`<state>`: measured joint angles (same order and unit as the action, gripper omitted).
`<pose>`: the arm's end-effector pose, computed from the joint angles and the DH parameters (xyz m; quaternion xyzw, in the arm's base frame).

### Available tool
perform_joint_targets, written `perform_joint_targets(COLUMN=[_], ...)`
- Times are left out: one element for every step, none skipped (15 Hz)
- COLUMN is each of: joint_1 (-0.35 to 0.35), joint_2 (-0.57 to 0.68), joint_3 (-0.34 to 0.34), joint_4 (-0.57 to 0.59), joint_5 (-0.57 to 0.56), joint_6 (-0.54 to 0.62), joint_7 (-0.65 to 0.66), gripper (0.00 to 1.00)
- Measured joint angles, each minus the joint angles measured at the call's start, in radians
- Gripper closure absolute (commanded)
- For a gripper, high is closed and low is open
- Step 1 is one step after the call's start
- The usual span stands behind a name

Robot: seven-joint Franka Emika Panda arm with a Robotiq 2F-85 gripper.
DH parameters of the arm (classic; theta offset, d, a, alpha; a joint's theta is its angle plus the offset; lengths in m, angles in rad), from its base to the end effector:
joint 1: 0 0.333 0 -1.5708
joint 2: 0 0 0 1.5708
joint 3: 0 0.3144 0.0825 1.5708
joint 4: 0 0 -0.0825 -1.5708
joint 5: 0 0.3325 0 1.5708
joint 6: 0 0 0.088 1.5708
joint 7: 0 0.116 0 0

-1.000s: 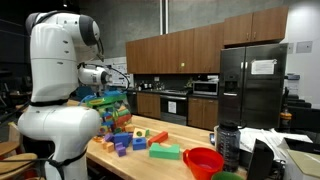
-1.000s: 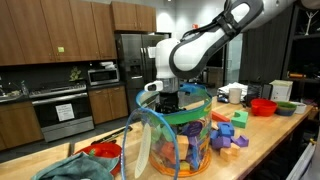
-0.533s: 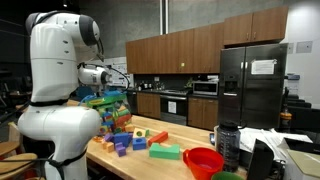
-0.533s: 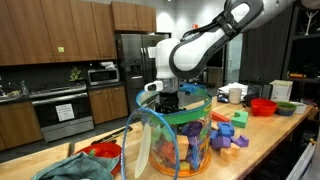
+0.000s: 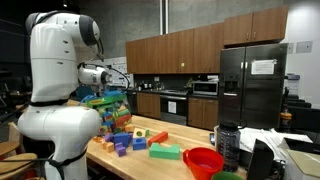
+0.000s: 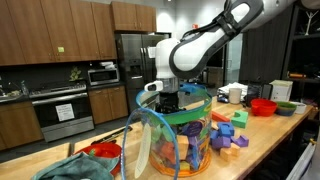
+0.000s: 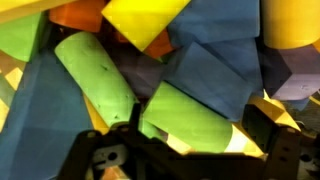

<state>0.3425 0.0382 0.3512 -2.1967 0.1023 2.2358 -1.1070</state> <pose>0.3789 0.3189 0.3895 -0.6451 -0.7626 -0.0110 0.0456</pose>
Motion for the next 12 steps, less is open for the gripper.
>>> perform_joint_targets(joint_1=[0.0,0.0,0.001,0.001,0.001,0.001,0.001,0.002,0.002,0.003,0.004,0.005], joint_2=[0.0,0.0,0.001,0.004,0.01,0.016,0.025,0.034,0.044,0.053,0.063,0.073], joint_3=[0.0,0.0,0.0,0.001,0.002,0.003,0.004,0.006,0.008,0.01,0.011,0.012], joint_4=[0.0,0.001,0.003,0.007,0.013,0.02,0.03,0.04,0.049,0.057,0.067,0.076], joint_5=[0.0,-0.001,-0.003,-0.008,-0.016,-0.026,-0.037,-0.047,-0.061,-0.073,-0.083,-0.092], joint_6=[0.0,0.0,0.0,0.0,0.0,0.0,0.0,0.0,0.006,0.013,0.018,0.02], joint_7=[0.0,-0.001,-0.002,-0.003,-0.004,-0.005,-0.006,-0.006,-0.007,-0.008,-0.009,-0.011], gripper=[0.0,0.0,0.0,0.0,0.0,0.0,0.0,0.0,0.0,0.0,0.0,0.0])
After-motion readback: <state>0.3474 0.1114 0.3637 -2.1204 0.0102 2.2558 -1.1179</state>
